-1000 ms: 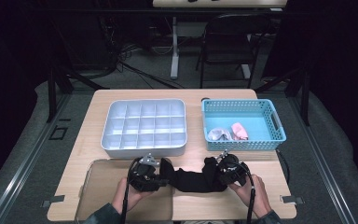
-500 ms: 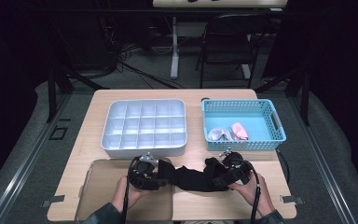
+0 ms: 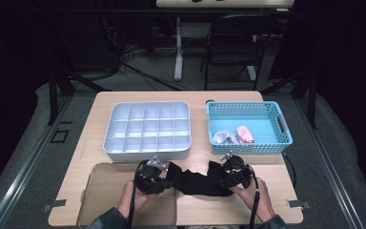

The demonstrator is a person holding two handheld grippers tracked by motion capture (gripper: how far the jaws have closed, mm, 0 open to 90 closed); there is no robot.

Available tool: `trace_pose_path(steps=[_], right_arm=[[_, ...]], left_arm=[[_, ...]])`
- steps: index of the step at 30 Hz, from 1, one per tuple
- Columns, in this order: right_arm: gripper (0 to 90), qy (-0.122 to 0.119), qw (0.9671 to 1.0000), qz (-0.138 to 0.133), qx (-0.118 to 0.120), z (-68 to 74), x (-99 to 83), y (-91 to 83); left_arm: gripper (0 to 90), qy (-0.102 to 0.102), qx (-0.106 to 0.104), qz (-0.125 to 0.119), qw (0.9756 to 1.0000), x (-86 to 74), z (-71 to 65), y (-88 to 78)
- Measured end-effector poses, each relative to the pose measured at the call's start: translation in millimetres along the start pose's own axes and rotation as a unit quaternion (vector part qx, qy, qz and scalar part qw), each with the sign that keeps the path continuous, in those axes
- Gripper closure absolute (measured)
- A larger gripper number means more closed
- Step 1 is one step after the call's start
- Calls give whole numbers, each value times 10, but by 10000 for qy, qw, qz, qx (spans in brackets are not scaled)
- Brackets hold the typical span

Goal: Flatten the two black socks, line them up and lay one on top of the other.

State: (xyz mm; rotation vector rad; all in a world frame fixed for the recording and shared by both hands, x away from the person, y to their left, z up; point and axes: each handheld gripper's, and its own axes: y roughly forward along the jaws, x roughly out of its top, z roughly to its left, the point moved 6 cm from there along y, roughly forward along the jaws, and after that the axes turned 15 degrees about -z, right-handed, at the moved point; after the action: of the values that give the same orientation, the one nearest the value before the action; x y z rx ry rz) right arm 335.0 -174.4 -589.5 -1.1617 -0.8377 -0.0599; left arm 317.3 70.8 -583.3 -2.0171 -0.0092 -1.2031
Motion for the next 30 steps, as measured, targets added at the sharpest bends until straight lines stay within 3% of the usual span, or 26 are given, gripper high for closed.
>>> trace_pose_path(steps=[1,3,4,8,9,10,18,28,30], right_arm=[[590,-119,9998,121,-37,-30,-5,-12],[674,-36,10000,43,-64,-32,-4,-10],[702,-126,9998,85,-93,-51,-4,-23],[758,-71,9999,45,-137,-67,-4,-52],[762,-171,9996,126,-184,-95,-5,-75],[767,-42,9999,-18,-164,-90,1,-74],[768,135,9987,-143,-464,-318,15,-277],[752,217,9940,244,-1041,-633,-115,-362],[698,246,9929,358,-1105,-669,-143,-347]], left_arm=[[820,5,3,-8,10000,1,-1,3],[826,38,0,-4,10000,3,-4,7],[827,57,0,-11,10000,6,-3,6],[831,71,11,-38,10000,12,6,-3],[831,64,18,-40,10000,13,8,-7],[831,61,22,-55,10000,15,10,-11],[833,116,32,-86,9999,27,23,-32],[832,103,22,-88,9999,32,27,-41],[830,100,21,-66,9999,29,26,-38]])
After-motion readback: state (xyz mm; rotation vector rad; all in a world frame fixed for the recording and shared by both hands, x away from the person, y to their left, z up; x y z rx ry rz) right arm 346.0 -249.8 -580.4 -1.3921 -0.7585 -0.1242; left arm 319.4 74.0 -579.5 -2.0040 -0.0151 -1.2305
